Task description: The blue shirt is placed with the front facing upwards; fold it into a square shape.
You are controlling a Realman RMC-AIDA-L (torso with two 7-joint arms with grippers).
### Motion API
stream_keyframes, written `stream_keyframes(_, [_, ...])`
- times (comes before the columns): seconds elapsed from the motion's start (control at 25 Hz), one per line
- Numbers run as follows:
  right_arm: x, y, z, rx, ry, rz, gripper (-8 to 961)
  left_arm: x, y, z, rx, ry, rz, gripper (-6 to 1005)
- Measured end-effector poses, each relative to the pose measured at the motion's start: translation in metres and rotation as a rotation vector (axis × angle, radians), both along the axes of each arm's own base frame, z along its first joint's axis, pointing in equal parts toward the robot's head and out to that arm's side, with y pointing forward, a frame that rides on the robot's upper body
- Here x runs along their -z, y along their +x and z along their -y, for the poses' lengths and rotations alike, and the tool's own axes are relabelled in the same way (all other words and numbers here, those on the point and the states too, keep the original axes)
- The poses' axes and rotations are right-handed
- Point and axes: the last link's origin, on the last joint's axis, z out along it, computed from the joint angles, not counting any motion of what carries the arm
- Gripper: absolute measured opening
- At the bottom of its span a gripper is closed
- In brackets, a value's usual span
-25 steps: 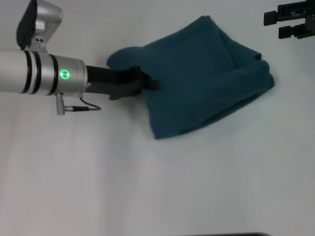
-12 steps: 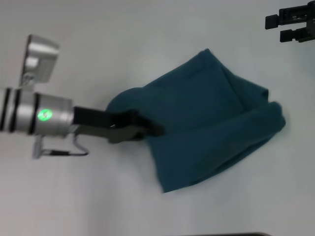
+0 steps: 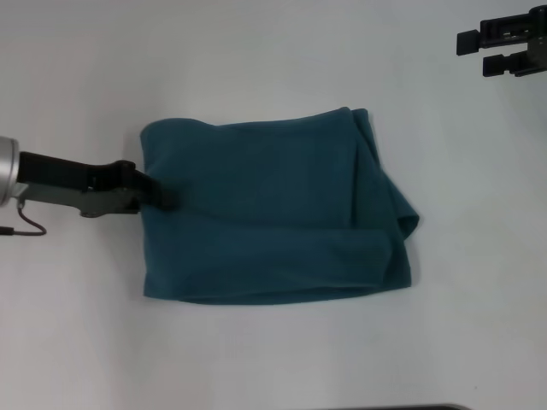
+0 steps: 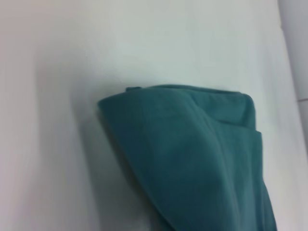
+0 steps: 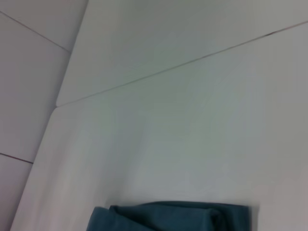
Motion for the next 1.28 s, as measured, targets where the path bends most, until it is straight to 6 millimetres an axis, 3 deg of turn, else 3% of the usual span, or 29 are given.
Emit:
stream_keyframes(0.44, [0.002, 0.002, 0.001, -0.002, -0.005, -0.001, 867, -0.008, -0.007, -0.005, -0.026, 0.007, -0.048, 117])
stream_keyframes(0.8, [0.002, 0.002, 0.002, -0.002, -0.007, -0.004, 867, -0.048, -0.018, -0.004, -0.060, 0.153, 0.004, 327])
stream_keyframes(0.96, [0.004, 0.002, 0.003, -0.024, -0.015, -0.001, 867, -0.063, -0.015, 0.010, -0.034, 0.203, 0.128, 413])
stream_keyframes(1.12, [0.009, -0.001, 0.004, -0.041, -0.041, -0.008, 867, -0.064, -0.009, 0.031, -0.005, 0.206, 0.274, 498])
stream_keyframes(1.2, [0.017, -0.006, 0.005, -0.056, -0.088, -0.008, 867, -0.064, -0.010, 0.038, -0.014, 0.212, 0.319, 738])
stream_keyframes(1.28, [0.030, -0.013, 0.007, -0.075, -0.144, -0.007, 867, -0.066, -0.012, 0.044, -0.030, 0.237, 0.360, 736])
